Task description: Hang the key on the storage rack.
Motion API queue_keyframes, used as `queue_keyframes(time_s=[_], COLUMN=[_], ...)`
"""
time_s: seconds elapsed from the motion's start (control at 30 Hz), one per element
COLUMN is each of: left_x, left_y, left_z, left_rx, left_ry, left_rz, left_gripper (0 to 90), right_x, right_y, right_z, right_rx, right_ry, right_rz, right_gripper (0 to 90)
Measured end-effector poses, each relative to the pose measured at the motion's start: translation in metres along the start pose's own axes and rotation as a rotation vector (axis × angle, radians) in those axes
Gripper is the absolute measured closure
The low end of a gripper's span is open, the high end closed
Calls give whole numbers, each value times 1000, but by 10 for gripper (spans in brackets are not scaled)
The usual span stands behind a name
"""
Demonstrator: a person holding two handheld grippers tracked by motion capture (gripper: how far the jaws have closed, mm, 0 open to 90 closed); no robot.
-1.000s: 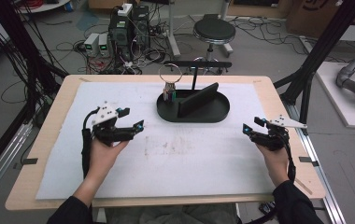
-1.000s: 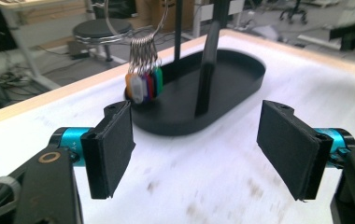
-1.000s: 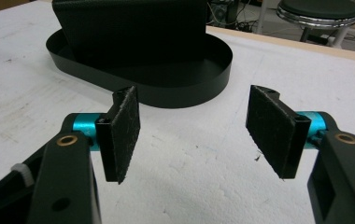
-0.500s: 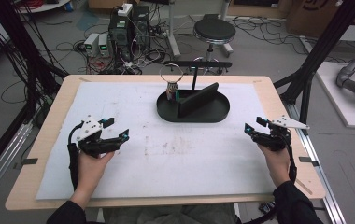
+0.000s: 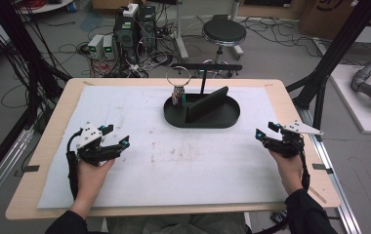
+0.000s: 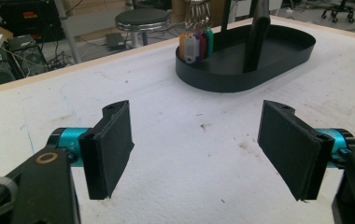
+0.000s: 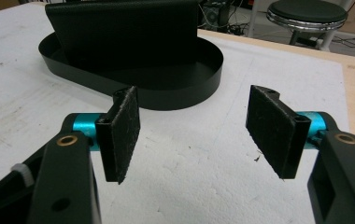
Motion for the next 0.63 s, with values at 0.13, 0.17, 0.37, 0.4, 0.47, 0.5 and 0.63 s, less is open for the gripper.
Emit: queue_keyframes(time_s=[0.13,0.17,0.37,0.4,0.47,0.5,0.63], left_x=[1,1,2,2,2,2,3], left_y=[1,1,0,-1,-2,-2,-3], left_z=[2,2,1,1,1,1,2], left_rx=[-6,-10,-11,-11,-9,-10,-15], left_ry=[5,10,6,7,6,7,4], left_rz=[1,0,7,7,12,13,19], left_gripper=[262,262,262,262,262,262,262], right_x=[0,0,0,0,0,0,1], right_y=[0,0,-1,-1,-1,-1,-3], right_z=[0,0,1,1,0,0,-1], right_rx=[-1,-1,-2,-2,-3,-2,-2], right_ry=[0,0,1,0,1,1,-2], right_rz=[2,2,3,2,3,3,5], right_gripper=[358,358,358,358,358,358,357])
Point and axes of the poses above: each handheld gripper's, and its own axes: y roughly backward along the jaws, x roughly out of its underside, z roughly to its left, the point moved 4 cm from there along -y, roughly forward along the jaws, and after that the axes turned 2 degrees about z, right-handed, at the moved point
